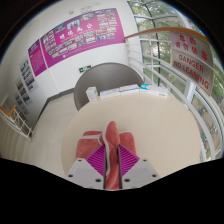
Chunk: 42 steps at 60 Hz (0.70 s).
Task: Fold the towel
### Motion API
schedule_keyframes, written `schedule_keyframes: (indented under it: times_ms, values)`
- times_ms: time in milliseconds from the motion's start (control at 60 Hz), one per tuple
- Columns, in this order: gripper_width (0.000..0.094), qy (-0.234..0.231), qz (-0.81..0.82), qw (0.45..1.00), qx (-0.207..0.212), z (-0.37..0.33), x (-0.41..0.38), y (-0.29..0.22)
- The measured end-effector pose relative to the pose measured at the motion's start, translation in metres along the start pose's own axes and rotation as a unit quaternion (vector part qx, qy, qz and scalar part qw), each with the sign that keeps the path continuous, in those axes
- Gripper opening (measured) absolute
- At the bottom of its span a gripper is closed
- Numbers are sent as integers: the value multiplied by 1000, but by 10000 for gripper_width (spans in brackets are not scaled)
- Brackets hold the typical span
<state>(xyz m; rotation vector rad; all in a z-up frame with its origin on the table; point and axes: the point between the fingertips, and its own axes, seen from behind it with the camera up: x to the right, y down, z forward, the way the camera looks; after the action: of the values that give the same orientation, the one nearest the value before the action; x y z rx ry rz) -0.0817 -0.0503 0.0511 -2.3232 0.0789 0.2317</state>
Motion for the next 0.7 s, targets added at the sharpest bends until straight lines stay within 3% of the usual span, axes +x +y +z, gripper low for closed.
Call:
schedule_keyframes:
  times_ms: [100, 200, 233, 500, 700]
  values:
    - [415, 50, -17, 999, 4, -3, 50, -6]
    - [801, 85, -27, 996, 24, -22, 79, -15]
    - [872, 95, -28, 995, 27, -31, 86, -18]
    - [856, 119, -51, 990, 51, -123, 61, -28]
    - [854, 125, -58, 988, 64, -212, 10, -1]
